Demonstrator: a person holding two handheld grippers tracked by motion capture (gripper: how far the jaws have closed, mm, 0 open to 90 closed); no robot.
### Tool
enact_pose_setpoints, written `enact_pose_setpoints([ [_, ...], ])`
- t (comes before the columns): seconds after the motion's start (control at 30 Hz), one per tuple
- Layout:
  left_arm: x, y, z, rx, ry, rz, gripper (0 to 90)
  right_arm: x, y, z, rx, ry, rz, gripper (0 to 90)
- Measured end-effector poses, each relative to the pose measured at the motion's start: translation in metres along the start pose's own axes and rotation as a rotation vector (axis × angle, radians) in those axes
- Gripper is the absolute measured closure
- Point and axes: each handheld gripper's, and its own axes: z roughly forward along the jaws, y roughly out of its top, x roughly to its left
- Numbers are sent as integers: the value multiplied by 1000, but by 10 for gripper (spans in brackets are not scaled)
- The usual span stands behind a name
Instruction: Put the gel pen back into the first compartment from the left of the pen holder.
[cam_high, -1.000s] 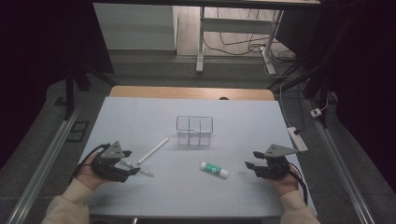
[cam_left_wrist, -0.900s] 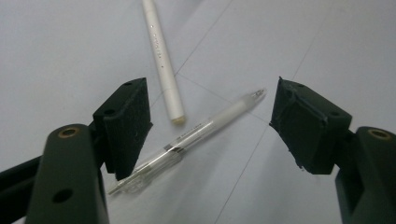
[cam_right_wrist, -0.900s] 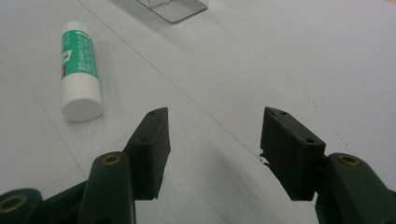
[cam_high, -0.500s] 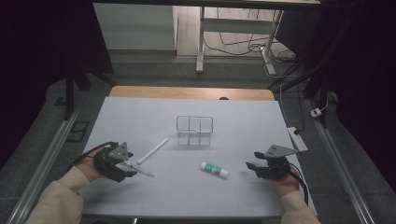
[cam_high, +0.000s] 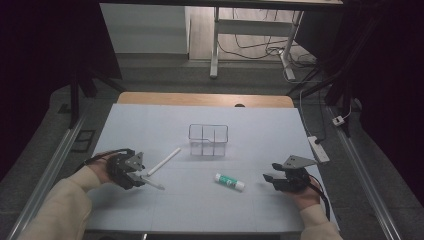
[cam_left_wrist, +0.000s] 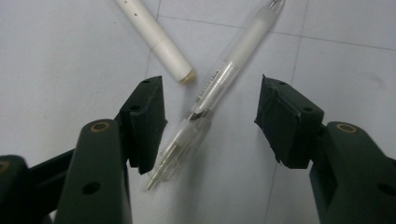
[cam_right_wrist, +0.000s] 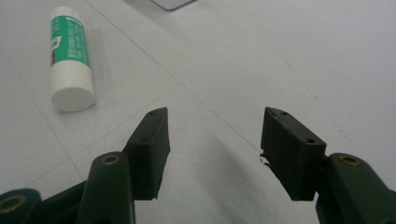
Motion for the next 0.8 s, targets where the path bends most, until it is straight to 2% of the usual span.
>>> enact_pose_setpoints([
  [0.6, 14, 2, 12, 98, -80, 53, 551, 0, -1, 2, 10, -4, 3, 416],
  [0.7, 14, 3, 15, 128, -79, 75, 583, -1, -1, 2, 10, -4, 4, 416],
  [0.8, 16, 3, 15, 126, -98, 87, 617, -1, 0, 1, 10, -5, 4, 416],
])
